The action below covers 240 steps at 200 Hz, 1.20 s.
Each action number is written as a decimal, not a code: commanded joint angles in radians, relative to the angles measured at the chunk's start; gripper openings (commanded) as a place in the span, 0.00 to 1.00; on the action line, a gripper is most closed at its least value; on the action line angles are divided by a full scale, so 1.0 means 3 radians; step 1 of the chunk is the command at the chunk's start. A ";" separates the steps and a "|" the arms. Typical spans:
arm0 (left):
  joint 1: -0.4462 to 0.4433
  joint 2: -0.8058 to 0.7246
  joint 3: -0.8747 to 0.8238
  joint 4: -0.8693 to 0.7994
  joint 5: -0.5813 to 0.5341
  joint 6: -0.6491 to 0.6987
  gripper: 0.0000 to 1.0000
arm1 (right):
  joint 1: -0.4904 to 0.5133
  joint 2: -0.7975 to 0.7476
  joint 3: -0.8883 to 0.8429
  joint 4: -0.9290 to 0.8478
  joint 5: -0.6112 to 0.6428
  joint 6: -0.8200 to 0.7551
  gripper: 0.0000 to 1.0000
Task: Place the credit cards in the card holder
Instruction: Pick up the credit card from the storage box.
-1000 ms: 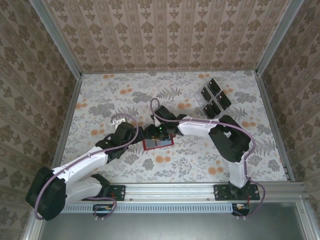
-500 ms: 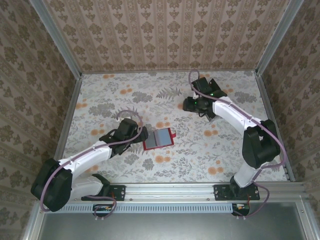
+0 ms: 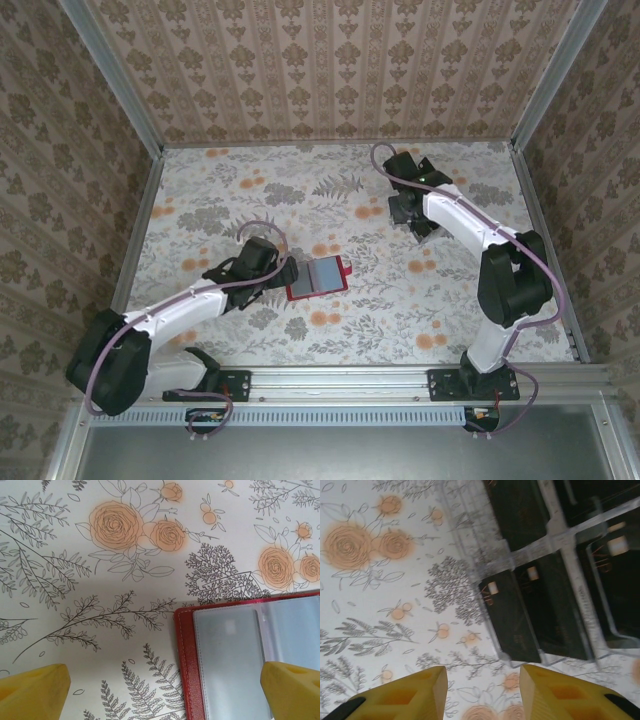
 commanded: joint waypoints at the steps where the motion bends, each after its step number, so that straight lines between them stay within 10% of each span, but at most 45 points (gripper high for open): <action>1: 0.0020 0.0050 0.0114 -0.0009 0.0046 -0.0005 1.00 | -0.0067 0.0131 0.0218 -0.0212 0.0392 -0.0182 0.43; 240: -0.0020 0.0007 0.0053 0.0022 0.0036 -0.0021 1.00 | -0.0376 0.0552 0.0393 -0.0253 0.0436 -0.0426 0.22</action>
